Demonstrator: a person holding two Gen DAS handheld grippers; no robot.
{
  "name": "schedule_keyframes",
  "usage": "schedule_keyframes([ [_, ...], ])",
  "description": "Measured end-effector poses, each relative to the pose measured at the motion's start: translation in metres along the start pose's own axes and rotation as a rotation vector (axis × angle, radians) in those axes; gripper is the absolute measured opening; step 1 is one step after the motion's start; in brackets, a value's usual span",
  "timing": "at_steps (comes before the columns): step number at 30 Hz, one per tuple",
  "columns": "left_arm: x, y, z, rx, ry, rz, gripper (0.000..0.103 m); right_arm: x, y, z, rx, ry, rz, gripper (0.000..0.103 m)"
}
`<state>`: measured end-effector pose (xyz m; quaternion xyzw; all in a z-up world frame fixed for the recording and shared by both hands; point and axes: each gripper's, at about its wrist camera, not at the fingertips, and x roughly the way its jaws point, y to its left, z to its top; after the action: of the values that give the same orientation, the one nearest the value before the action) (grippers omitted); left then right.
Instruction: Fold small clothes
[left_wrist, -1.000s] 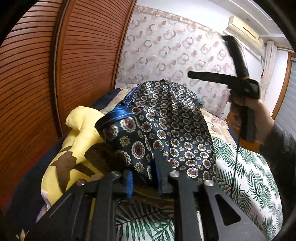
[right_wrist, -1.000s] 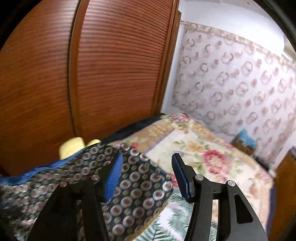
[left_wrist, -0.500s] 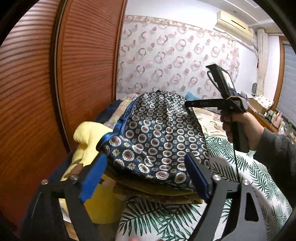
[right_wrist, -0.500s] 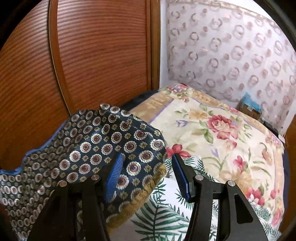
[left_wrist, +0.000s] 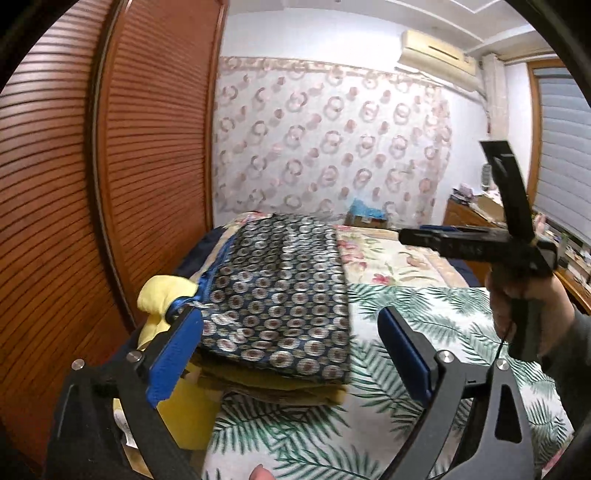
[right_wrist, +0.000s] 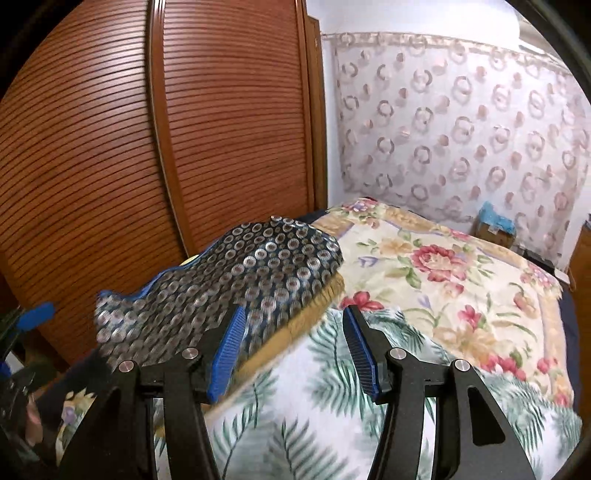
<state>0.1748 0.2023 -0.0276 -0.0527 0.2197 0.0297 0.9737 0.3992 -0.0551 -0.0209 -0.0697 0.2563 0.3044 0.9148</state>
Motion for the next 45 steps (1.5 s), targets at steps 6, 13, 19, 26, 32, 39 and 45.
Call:
schedule_keyframes([
  [6, -0.017, -0.028, 0.002, 0.030, -0.004, -0.047, 0.096, -0.079, 0.006, -0.029, 0.045, -0.041, -0.060, 0.066],
  [13, -0.035, -0.068, -0.003, 0.085, 0.012, -0.096, 0.096, -0.156, 0.015, -0.068, 0.089, -0.080, -0.176, 0.076],
  [19, -0.047, -0.097, -0.007, 0.106, 0.015, -0.119, 0.096, -0.210, 0.027, -0.100, 0.127, -0.111, -0.245, 0.076],
  [26, -0.060, -0.124, -0.010, 0.113, 0.012, -0.187, 0.096, -0.270, 0.048, -0.124, 0.169, -0.129, -0.325, 0.076],
  [32, -0.074, -0.145, -0.007, 0.134, 0.003, -0.200, 0.096, -0.306, 0.072, -0.131, 0.199, -0.174, -0.390, 0.076],
  [39, -0.090, -0.158, 0.000, 0.151, -0.026, -0.204, 0.096, -0.324, 0.098, -0.145, 0.216, -0.203, -0.430, 0.076],
  [45, -0.091, -0.160, 0.001, 0.152, -0.025, -0.203, 0.096, -0.321, 0.105, -0.152, 0.220, -0.205, -0.438, 0.076],
])
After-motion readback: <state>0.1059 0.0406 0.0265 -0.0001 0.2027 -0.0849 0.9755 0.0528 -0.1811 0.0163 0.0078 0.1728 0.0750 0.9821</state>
